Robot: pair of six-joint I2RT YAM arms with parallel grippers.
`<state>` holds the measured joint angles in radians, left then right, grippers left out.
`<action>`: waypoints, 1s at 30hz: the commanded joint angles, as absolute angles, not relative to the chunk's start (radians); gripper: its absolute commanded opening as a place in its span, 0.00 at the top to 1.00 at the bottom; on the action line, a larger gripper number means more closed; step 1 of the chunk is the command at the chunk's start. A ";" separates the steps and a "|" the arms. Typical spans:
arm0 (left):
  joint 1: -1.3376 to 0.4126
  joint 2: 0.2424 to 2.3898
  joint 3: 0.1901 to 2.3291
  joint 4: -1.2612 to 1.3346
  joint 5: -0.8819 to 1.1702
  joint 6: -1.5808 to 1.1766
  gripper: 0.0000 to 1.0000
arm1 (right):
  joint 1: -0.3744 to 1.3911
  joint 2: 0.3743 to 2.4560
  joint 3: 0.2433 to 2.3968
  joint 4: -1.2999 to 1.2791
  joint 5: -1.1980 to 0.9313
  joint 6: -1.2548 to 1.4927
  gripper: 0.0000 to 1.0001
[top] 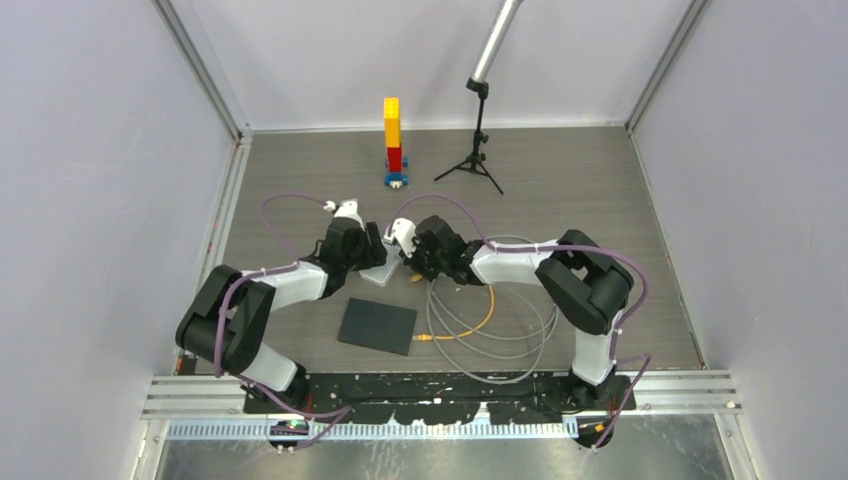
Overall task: Insert the plug into the switch port
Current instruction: Insert the connector into the switch port.
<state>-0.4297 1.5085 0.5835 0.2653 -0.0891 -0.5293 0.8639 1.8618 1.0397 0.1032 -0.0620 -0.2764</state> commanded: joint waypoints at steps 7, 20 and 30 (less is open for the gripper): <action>-0.420 1.461 0.538 0.154 -0.258 -0.584 0.39 | 0.860 1.872 1.059 0.086 -0.071 -0.266 1.00; -0.420 1.383 0.519 0.191 -0.287 -0.566 0.35 | 0.861 1.794 0.982 0.077 -0.050 -0.232 1.00; -0.421 1.363 0.499 0.322 -0.174 -0.516 0.29 | 0.858 1.801 0.990 0.087 -0.044 -0.239 0.99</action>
<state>-0.4252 1.3720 0.5076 0.2295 -0.2153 -0.5407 0.8616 1.8236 0.9852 0.0811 -0.0555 -0.2543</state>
